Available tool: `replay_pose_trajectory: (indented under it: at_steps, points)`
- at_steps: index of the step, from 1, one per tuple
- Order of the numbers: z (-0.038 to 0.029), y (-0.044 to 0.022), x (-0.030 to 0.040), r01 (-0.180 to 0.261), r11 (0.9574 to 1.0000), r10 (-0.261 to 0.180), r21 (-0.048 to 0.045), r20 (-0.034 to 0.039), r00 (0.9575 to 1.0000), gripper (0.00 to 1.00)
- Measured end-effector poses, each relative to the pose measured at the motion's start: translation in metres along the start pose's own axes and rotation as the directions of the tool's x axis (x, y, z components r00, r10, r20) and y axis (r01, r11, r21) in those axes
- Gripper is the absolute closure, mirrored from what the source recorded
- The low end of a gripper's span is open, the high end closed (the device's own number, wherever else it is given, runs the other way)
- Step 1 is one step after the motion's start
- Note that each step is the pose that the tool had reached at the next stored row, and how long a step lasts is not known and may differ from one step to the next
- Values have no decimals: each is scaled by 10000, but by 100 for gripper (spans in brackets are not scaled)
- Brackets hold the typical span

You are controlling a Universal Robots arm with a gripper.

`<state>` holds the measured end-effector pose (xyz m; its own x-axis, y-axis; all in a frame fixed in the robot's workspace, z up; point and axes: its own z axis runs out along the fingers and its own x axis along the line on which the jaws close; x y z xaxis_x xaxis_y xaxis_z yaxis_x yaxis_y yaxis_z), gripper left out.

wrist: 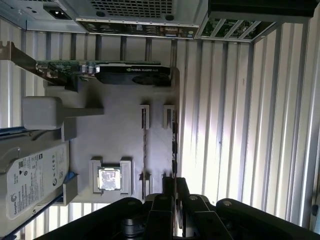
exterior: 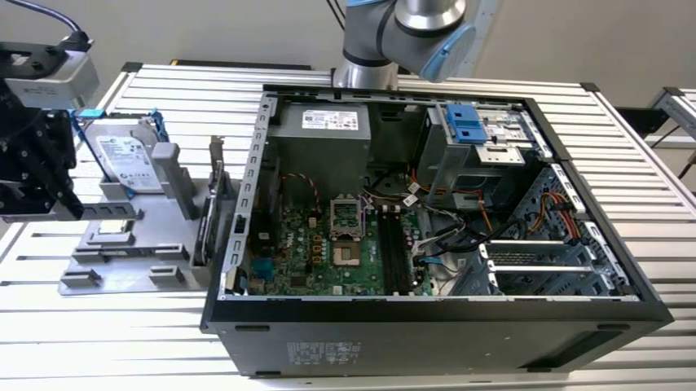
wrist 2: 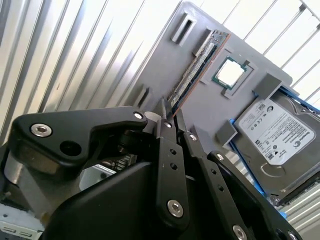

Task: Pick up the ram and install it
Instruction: 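Pick up the ram and move it above insertion slot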

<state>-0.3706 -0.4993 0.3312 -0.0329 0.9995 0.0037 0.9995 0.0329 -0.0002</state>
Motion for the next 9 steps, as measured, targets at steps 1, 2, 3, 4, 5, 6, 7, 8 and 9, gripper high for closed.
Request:
replay_pose_trajectory:
  at_steps: [1,2,3,4,5,6,7,8,9]
  points:
    - [-12,0,0,0,10000,0,-1,-1,10000,100]
    - [-24,0,0,0,10000,0,-1,0,10000,100]
    - [-37,0,0,0,10000,0,-1,-1,10000,100]
    - [-51,0,0,0,10000,0,-1,0,10000,100]
    - [-65,0,0,0,10000,0,0,0,10000,100]
    - [-77,0,0,0,10000,0,-1,0,10000,100]
    - [-90,0,0,0,10000,0,-1,-1,10000,100]
    - [-102,0,0,0,10000,0,0,0,10000,100]
    - [-115,0,0,0,10000,0,-1,0,10000,100]
